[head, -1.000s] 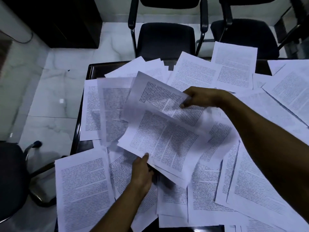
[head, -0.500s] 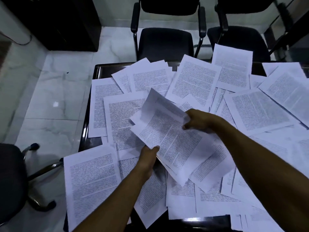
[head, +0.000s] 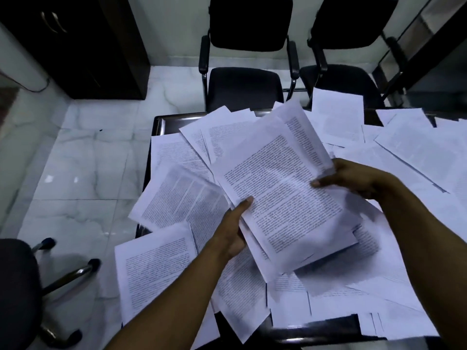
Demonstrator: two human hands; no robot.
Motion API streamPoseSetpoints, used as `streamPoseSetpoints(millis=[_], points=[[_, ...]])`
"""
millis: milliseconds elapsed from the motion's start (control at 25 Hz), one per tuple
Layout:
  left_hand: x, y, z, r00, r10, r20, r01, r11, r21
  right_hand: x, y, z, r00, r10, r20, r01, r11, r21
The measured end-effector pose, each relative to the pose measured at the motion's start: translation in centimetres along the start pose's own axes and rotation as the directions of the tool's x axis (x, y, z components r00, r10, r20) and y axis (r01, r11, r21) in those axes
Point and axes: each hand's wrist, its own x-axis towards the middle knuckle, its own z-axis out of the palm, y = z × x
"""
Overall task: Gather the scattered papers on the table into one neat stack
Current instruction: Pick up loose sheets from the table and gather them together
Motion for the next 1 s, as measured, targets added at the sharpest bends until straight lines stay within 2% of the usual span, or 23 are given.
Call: streamPoseSetpoints(millis=[120,200,320,400,560,640,720,880,1000], points=[[-1.1,0.8,0.6,0.997,-0.015,0.070,0.015,1.000,0.003,-0.8,1.0,1.8,0.997,0.014,-0.081,-0.001,0.988,0.157],[-1.0,1.4,0.7,0.998,0.054,0.019,-0.056,0.993,0.102,-0.7,1.6,3.2,0.993,0.006,-0.116,0.022,0.971,0.237],[-0.5,2.3,0.2,0.985,0.149,-0.092,-0.121,0.958,0.258,0.5,2.5,5.9,0.989,-0.014,-0.146,0.047,0.974,0.222],[-0.3,2.9,-0.2,0.967,0.211,-0.144,-0.162,0.942,0.293,0.9,2.9,7.0,0.977,-0.041,-0.210,0.091,0.968,0.234],[-1.0,4.7,-1.3,0.992,0.126,-0.006,-0.124,0.981,0.151,0.3,3.4,8.3,0.968,-0.043,-0.246,0.153,0.881,0.448],[-1.8,5.6,-1.2,0.996,0.089,0.019,-0.091,0.973,0.212,0.2,3.0,9.7,0.984,-0.032,-0.175,0.117,0.858,0.500],[-2.7,6.4,-0.9,0.996,0.075,0.054,-0.087,0.957,0.276,0.6,2.6,11.0,0.992,-0.033,-0.120,0.087,0.875,0.477],[-3.8,8.3,-1.0,0.990,0.094,0.108,-0.123,0.943,0.310,0.8,1.6,11.0,0.960,-0.053,-0.275,0.190,0.844,0.501],[-4.2,8.1,-0.9,0.986,0.136,0.101,-0.168,0.868,0.468,0.9,1.1,11.9,0.950,-0.090,-0.298,0.242,0.815,0.527]])
